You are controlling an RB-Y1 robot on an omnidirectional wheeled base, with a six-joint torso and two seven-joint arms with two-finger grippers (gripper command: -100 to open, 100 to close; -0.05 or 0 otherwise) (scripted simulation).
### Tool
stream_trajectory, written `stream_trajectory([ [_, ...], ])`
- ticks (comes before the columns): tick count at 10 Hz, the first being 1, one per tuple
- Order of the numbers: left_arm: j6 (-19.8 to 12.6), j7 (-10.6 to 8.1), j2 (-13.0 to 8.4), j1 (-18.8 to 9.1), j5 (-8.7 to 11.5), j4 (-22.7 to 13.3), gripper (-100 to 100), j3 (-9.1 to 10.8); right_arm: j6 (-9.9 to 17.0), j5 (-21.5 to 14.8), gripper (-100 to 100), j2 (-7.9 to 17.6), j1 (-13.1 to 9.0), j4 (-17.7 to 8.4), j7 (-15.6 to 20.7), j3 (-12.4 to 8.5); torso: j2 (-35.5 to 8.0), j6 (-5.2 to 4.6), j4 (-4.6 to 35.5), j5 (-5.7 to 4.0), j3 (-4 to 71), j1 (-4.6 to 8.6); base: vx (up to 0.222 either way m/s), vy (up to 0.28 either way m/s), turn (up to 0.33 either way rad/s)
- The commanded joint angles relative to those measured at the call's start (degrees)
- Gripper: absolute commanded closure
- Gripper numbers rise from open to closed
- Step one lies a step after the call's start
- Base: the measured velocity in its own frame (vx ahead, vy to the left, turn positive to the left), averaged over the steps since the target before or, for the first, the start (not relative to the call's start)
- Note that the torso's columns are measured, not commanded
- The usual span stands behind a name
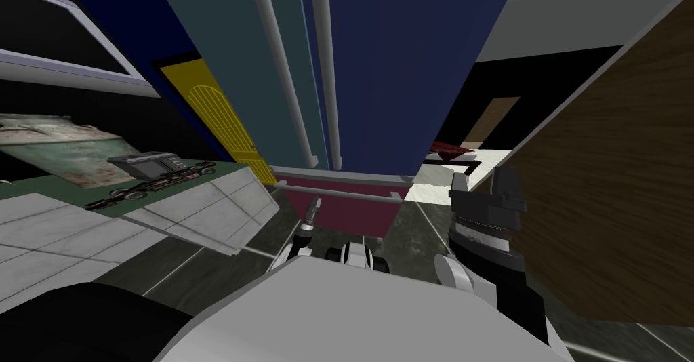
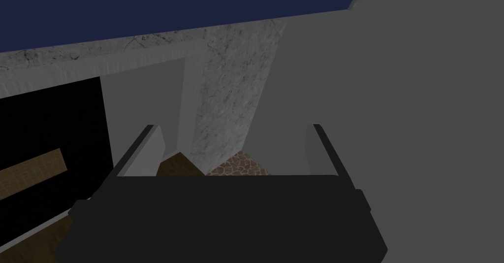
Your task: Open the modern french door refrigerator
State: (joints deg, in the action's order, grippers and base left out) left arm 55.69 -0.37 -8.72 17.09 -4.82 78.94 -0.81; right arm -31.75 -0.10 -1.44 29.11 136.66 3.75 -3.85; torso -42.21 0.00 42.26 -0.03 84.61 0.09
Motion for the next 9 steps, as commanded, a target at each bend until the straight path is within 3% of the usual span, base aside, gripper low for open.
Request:
stream_trajectory([
  [1, 2.33, 0.19, 0.37, -0.86, -0.12, -3.93, -100, -0.05, 0.00, 0.00, 0, 0.00, 0.00, 0.00, 0.00, 0.00, -0.06, 0.01, 0.01, 0.02, -0.03, -0.11, 0.060, -0.041, -0.009],
  [7, 7.49, 0.72, 3.14, -2.86, -0.48, -13.36, -100, -0.27, 0.00, 0.00, 0, 0.00, 0.00, 0.00, 0.00, 0.00, -0.01, 0.00, 0.00, 0.02, -0.01, -0.05, 0.075, -0.049, -0.010],
  [9, 8.23, 0.79, 4.14, -3.15, -0.53, -14.69, -100, -0.30, 0.00, 0.00, 0, 0.00, 0.00, 0.00, 0.00, 0.00, -0.15, 0.00, 0.04, 0.03, -0.08, -0.12, 0.045, -0.033, -0.003],
])
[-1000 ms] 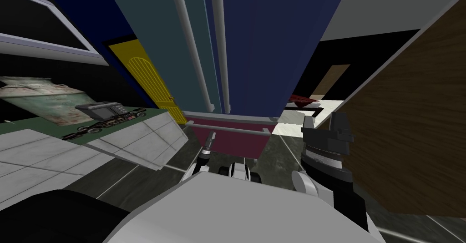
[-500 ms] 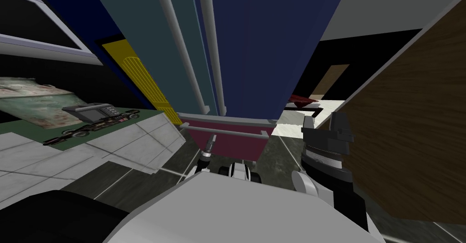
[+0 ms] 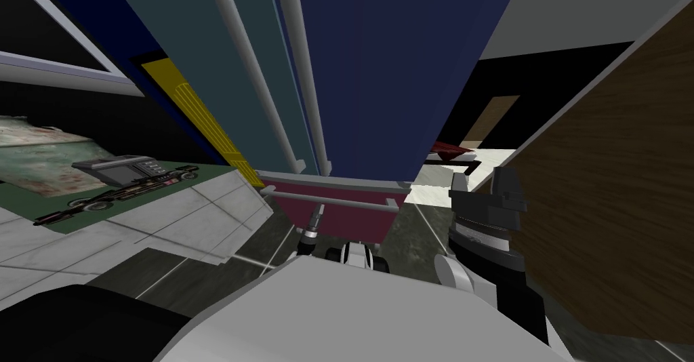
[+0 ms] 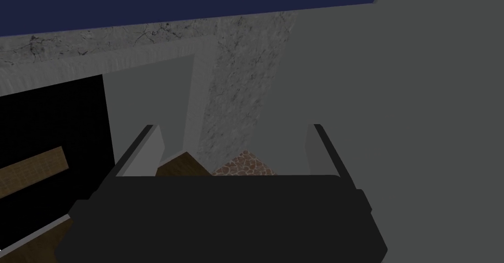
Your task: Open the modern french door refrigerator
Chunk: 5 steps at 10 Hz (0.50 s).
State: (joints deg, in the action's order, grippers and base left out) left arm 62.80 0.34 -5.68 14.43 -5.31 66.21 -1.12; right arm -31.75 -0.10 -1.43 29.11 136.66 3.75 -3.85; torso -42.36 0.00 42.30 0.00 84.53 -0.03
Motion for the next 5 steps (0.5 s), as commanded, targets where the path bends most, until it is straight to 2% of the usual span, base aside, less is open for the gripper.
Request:
stream_trajectory([
  [1, 1.74, 0.14, 2.27, -0.73, -0.08, -3.06, -100, -0.01, 0.00, 0.00, 0, 0.00, 0.00, 0.00, 0.00, 0.00, -0.03, 0.00, 0.01, 0.01, -0.03, -0.02, 0.046, -0.028, -0.007],
  [4, 2.69, 0.24, 5.55, -1.09, -0.14, -4.72, -100, -0.05, 0.00, 0.00, 0, 0.00, 0.00, 0.00, 0.00, 0.00, 0.09, 0.00, -0.02, -0.01, 0.05, 0.04, 0.042, -0.027, -0.005],
  [5, 2.43, 0.10, 4.87, -0.93, -0.11, -4.23, -100, -0.03, 0.00, 0.00, 0, 0.00, 0.00, 0.00, 0.00, 0.00, 0.03, 0.00, -0.01, 0.00, 0.02, 0.02, 0.010, -0.011, 0.000],
])
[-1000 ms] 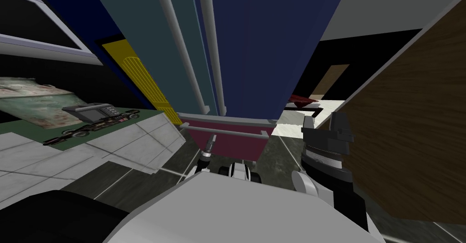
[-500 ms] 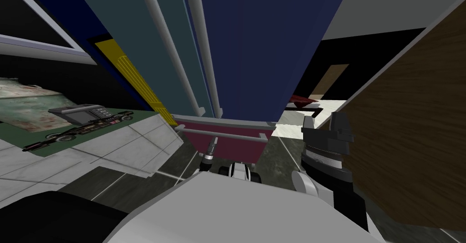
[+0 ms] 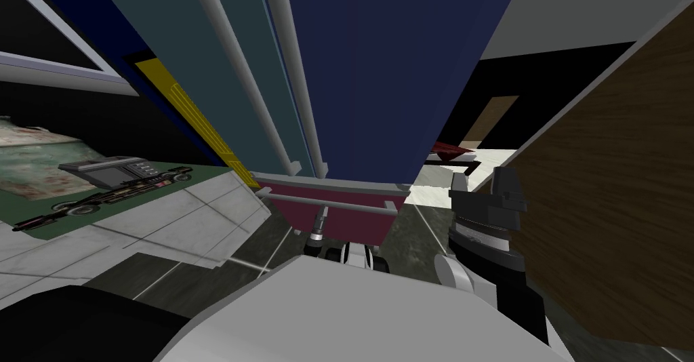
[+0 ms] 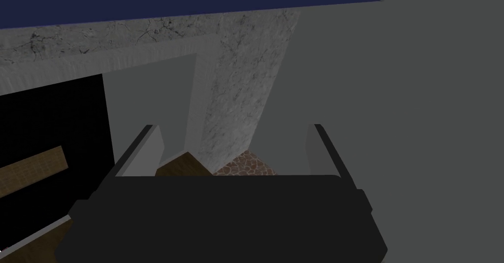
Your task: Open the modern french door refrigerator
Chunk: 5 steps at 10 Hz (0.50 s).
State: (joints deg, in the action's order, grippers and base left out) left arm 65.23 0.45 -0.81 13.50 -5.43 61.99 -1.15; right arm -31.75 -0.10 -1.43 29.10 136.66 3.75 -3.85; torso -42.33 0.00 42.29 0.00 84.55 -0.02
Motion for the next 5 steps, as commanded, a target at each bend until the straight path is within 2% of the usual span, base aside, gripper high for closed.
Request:
stream_trajectory([
  [1, -1.77, -0.06, 0.04, -0.99, 0.06, 0.84, -100, 0.09, 0.00, 0.00, 0, 0.00, 0.00, 0.00, 0.00, 0.00, -0.04, 0.00, 0.01, 0.01, -0.03, -0.05, -0.004, -0.006, 0.013],
  [5, -5.92, -0.19, -0.09, -3.38, 0.22, 2.74, -100, 0.33, 0.00, 0.00, 0, 0.00, 0.00, 0.00, 0.00, 0.00, 0.05, 0.00, -0.01, 0.00, 0.02, 0.02, -0.012, -0.004, 0.010],
])
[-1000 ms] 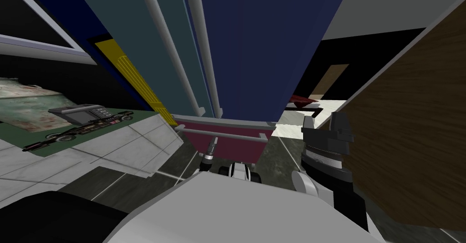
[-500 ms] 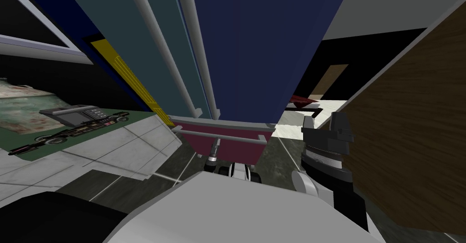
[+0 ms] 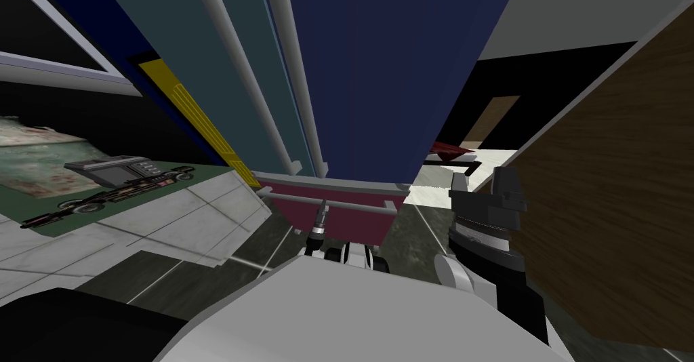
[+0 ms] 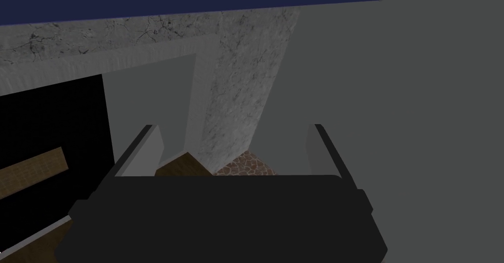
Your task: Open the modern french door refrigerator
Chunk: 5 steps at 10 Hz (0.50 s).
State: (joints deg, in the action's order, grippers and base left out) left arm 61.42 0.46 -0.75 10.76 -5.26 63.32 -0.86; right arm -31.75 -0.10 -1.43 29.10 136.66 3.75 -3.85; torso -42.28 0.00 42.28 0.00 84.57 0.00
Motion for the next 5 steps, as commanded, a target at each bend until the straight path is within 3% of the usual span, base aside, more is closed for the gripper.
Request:
stream_trajectory([
  [1, -1.21, -0.10, -0.09, -0.33, 0.02, 0.93, -100, 0.01, 0.00, 0.00, 0, 0.00, 0.00, 0.00, 0.00, 0.00, 0.02, 0.00, -0.01, 0.00, 0.01, 0.01, 0.000, 0.000, 0.000],
  [2, 0.26, -0.12, -0.08, 0.72, -0.04, 0.32, 100, -0.10, 0.00, 0.00, 0, 0.00, 0.00, 0.00, 0.00, 0.00, 0.03, 0.00, -0.01, 0.00, 0.02, 0.00, 0.012, 0.004, -0.013],
  [5, 2.63, -0.05, 0.00, 2.09, -0.13, -0.77, 100, -0.24, 0.00, 0.00, 0, 0.00, 0.00, 0.00, 0.00, 0.00, 0.57, -0.05, -0.60, 0.33, 0.22, -0.26, 0.011, 0.006, -0.008],
])
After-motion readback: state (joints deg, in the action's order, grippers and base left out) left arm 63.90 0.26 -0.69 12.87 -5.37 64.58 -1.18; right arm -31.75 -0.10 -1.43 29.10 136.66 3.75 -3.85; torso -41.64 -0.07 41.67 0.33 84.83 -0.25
